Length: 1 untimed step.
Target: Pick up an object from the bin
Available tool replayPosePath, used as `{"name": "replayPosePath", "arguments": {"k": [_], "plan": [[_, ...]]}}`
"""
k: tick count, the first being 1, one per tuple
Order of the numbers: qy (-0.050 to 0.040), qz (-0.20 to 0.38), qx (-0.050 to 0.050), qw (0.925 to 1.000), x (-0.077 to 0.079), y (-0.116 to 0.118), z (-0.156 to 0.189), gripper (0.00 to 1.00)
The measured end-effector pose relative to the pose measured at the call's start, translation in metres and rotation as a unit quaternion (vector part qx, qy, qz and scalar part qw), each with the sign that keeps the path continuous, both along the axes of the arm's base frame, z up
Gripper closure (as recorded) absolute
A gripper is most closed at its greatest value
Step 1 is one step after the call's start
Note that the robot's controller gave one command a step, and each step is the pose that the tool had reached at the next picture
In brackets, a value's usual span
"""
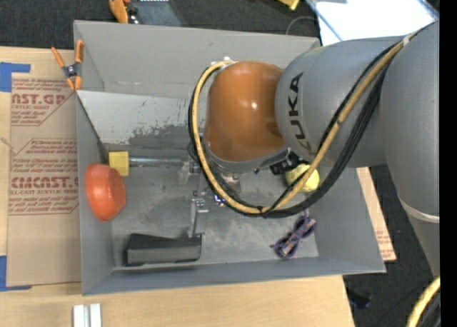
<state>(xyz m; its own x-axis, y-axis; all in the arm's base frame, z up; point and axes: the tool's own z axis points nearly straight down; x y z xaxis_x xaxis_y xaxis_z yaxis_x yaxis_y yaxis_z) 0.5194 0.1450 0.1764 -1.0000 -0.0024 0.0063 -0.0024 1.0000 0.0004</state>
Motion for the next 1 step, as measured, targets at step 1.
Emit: {"name": "replayPosePath", "arguments": {"k": [1], "plan": [[-0.0035,-0.001,0.001,1.0000,0.0020,-0.0007,0.0035,0.00]]}}
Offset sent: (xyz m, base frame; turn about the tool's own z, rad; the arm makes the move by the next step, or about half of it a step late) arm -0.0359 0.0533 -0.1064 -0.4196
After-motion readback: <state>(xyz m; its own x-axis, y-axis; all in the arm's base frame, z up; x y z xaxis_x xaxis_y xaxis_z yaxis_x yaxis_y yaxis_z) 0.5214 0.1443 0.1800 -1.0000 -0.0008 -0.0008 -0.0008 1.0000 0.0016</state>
